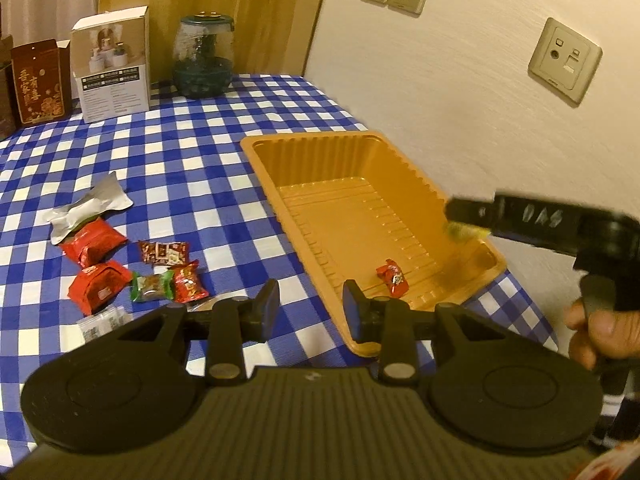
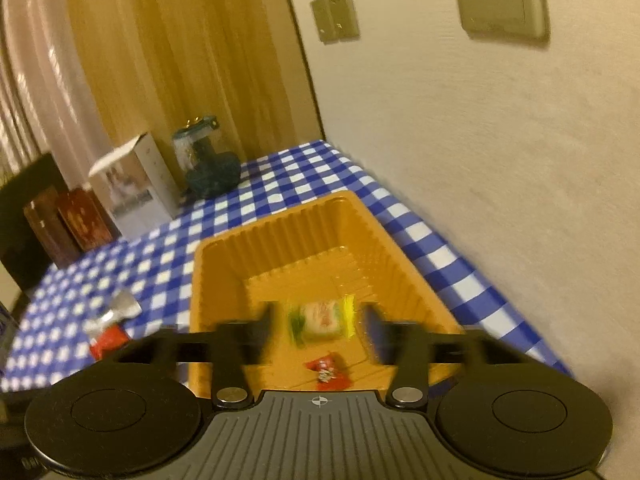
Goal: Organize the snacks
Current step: 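Withdraw both open grippers from the tray back over the table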
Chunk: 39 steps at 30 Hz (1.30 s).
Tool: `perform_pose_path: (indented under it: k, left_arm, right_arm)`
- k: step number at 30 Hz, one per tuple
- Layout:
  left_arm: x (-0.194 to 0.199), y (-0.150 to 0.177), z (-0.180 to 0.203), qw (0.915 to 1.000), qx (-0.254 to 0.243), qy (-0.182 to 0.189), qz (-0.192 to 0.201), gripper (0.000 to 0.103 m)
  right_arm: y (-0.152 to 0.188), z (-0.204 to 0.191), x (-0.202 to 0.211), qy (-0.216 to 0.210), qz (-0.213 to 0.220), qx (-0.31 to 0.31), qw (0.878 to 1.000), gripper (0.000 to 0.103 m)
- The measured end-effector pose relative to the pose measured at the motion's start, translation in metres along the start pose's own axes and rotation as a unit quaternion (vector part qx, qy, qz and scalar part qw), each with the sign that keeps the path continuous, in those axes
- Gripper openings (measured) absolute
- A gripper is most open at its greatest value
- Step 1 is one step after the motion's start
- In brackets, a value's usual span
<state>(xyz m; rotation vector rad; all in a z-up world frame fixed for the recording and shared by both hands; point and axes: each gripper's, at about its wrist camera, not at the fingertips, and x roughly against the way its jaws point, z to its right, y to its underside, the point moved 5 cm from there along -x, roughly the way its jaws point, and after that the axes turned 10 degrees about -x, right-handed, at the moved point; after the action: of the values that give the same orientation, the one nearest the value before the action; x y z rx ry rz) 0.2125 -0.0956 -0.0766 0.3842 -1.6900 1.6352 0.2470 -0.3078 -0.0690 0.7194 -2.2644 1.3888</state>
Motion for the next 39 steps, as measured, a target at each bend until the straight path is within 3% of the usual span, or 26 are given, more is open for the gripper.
perform_pose_path:
  k: [13, 30, 39]
  left_arm:
    - [0.026, 0.022, -0.020, 0.9995, 0.020, -0.024, -0.006, 0.044]
    - [0.112, 0.056, -0.054, 0.9965, 0.044, -0.072, 0.001, 0.076]
    - [0.147, 0.075, -0.079, 0.9927, 0.058, -0.106, -0.001, 0.083]
  right_arm:
    - [0.007, 0.005, 0.028, 0.015, 0.005, -0.017, 1.000, 0.071]
    - [0.068, -0.057, 0.087, -0.003, -0.020, 0.024, 0.999, 0.071]
    - [0.091, -0.081, 0.103, -0.019, -0.034, 0.048, 0.998, 0.071]
